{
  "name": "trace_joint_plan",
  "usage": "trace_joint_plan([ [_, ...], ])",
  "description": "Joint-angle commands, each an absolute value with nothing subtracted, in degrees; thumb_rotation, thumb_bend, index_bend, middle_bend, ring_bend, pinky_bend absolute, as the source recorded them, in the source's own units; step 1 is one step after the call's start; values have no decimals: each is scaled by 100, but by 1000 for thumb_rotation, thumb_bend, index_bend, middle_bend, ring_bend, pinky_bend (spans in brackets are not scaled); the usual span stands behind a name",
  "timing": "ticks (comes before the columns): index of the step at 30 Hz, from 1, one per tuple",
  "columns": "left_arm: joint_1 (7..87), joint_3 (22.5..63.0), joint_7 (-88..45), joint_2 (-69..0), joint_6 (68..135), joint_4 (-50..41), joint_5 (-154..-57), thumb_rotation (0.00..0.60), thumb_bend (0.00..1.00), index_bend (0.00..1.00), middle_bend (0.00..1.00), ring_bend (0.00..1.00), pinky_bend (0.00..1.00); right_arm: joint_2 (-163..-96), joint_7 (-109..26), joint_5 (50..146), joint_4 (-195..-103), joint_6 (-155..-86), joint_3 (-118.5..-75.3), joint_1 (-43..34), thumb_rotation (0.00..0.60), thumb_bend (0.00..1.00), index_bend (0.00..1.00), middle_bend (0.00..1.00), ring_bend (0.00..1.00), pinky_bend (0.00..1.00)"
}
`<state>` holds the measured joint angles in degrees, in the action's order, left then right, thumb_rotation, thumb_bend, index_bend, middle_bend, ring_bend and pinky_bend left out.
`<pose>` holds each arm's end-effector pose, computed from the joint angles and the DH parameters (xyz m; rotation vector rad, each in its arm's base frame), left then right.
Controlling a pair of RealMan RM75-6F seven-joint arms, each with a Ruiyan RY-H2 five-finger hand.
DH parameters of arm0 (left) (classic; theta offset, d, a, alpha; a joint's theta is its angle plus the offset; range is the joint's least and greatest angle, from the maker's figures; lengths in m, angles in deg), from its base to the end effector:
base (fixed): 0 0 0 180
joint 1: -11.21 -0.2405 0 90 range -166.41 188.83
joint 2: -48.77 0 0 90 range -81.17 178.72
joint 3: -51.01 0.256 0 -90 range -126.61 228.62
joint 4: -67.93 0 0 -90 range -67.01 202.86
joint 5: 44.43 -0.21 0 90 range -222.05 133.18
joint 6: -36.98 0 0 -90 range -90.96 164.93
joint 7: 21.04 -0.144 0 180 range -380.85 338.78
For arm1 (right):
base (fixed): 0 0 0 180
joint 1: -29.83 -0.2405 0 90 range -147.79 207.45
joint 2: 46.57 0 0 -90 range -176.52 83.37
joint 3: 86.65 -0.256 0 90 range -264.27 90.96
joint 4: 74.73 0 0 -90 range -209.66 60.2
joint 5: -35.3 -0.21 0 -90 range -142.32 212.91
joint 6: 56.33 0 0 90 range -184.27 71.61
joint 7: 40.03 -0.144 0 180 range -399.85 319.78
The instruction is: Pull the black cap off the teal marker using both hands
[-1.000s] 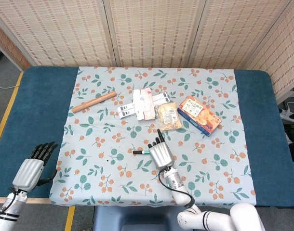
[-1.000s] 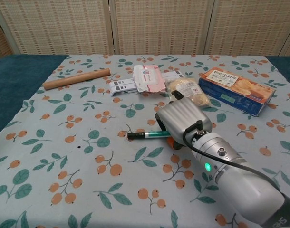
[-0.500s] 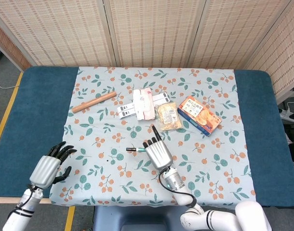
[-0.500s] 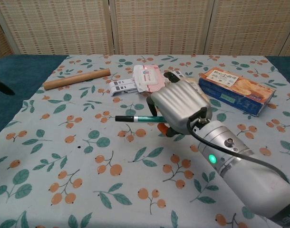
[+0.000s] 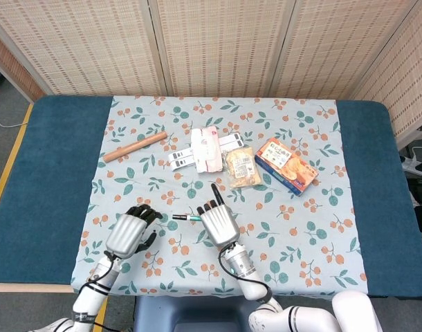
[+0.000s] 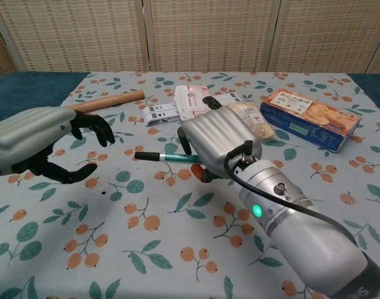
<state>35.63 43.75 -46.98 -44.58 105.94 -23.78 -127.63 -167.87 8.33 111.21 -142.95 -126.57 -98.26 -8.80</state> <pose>-0.1587 0.2538 -0.0176 -1.7758 -0.8424 -1.0745 -0.0665 -0.2767 -0.1265 1.8176 -0.5080 0.9456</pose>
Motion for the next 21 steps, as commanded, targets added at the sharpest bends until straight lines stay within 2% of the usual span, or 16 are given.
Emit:
trace_joint_plan([
  [1,3766,4206,-5013,-4980,10620,-1887,-12542,600,377,358,370,241,343,-16838,843,11072,-14283,-12635,-9853,-879,600,334,995,872,461,0],
  [21,4179,4051,-5362,-5592,10321,-1352,-11930,600,365,359,372,242,352,-17116,787,10932,-14102,-12507,-9994,-976,600,334,995,872,461,0],
])
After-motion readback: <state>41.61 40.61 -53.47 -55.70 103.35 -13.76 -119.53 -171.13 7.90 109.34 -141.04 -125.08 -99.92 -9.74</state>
